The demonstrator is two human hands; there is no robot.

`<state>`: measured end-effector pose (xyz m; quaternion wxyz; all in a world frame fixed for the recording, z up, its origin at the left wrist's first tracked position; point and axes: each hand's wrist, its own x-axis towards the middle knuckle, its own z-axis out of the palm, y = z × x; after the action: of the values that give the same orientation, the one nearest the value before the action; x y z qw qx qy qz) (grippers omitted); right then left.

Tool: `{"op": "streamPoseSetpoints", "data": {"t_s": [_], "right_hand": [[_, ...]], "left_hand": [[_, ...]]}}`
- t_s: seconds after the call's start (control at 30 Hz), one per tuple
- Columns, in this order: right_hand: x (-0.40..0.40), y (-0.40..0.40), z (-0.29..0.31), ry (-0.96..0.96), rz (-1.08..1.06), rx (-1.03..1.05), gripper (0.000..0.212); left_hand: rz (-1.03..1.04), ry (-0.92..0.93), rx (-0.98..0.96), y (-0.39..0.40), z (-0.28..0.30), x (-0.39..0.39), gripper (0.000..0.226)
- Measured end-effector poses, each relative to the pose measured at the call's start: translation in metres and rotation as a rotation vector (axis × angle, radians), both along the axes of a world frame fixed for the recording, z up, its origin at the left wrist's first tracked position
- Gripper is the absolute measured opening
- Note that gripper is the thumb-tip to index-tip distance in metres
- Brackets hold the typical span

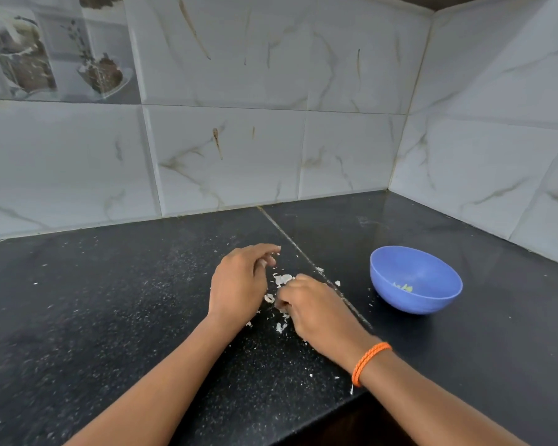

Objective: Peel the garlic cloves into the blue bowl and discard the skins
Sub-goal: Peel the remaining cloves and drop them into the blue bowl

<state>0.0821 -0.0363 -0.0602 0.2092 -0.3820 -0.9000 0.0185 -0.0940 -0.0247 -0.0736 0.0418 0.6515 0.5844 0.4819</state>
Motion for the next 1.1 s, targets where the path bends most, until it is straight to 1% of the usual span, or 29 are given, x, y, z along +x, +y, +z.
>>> {"op": "streamPoseSetpoints", "data": {"t_s": [0.03, 0.07, 0.13, 0.2, 0.27, 0.37, 0.53, 0.57, 0.63, 0.67, 0.73, 0.93, 1.0, 1.1], "right_hand": [[0.003, -0.001, -0.003, 0.021, 0.003, -0.025, 0.02], [0.009, 0.004, 0.002, 0.124, -0.028, -0.034, 0.018], [0.023, 0.013, 0.014, 0.432, -0.088, -0.069, 0.014], [0.037, 0.014, 0.016, 0.667, -0.092, -0.189, 0.013], [0.044, 0.008, 0.011, 0.756, -0.091, -0.279, 0.015], [0.053, 0.004, 0.001, 0.792, -0.096, -0.265, 0.015], [0.051, 0.001, -0.004, 0.818, -0.078, -0.244, 0.012], [0.049, 0.001, -0.004, 0.828, -0.072, -0.249, 0.016], [0.047, 0.001, -0.004, 0.838, -0.078, -0.249, 0.032], [0.047, 0.001, -0.004, 0.831, -0.085, -0.243, 0.038], [0.047, 0.002, -0.007, 0.794, -0.105, -0.21, 0.043], [0.045, 0.005, -0.017, 0.687, -0.153, -0.048, 0.045], [0.044, 0.005, -0.017, 0.664, -0.148, -0.023, 0.043], [0.045, 0.005, -0.017, 0.674, -0.12, -0.053, 0.044]], "left_hand": [[-0.026, -0.004, 0.004, -0.001, -0.001, 0.0, 0.044], [-0.058, -0.005, 0.015, -0.001, -0.001, 0.002, 0.042], [-0.139, -0.035, 0.025, -0.004, 0.001, 0.005, 0.035], [-0.29, -0.119, -0.026, -0.008, 0.002, 0.01, 0.029], [-0.435, -0.197, -0.111, -0.01, 0.003, 0.016, 0.022], [-0.465, -0.21, -0.163, -0.012, 0.001, 0.026, 0.009], [-0.367, -0.19, -0.152, -0.015, -0.003, 0.03, 0.01], [-0.347, -0.174, -0.143, -0.015, -0.002, 0.029, 0.01], [-0.314, -0.132, -0.121, -0.015, -0.002, 0.029, 0.01], [-0.3, -0.116, -0.113, -0.016, -0.001, 0.029, 0.011], [-0.29, -0.102, -0.108, -0.016, 0.0, 0.03, 0.012], [-0.239, -0.107, -0.116, -0.018, 0.002, 0.031, 0.01], [-0.245, -0.141, -0.132, -0.017, 0.001, 0.03, 0.013], [-0.289, -0.21, -0.164, -0.017, 0.001, 0.029, 0.016]]}}
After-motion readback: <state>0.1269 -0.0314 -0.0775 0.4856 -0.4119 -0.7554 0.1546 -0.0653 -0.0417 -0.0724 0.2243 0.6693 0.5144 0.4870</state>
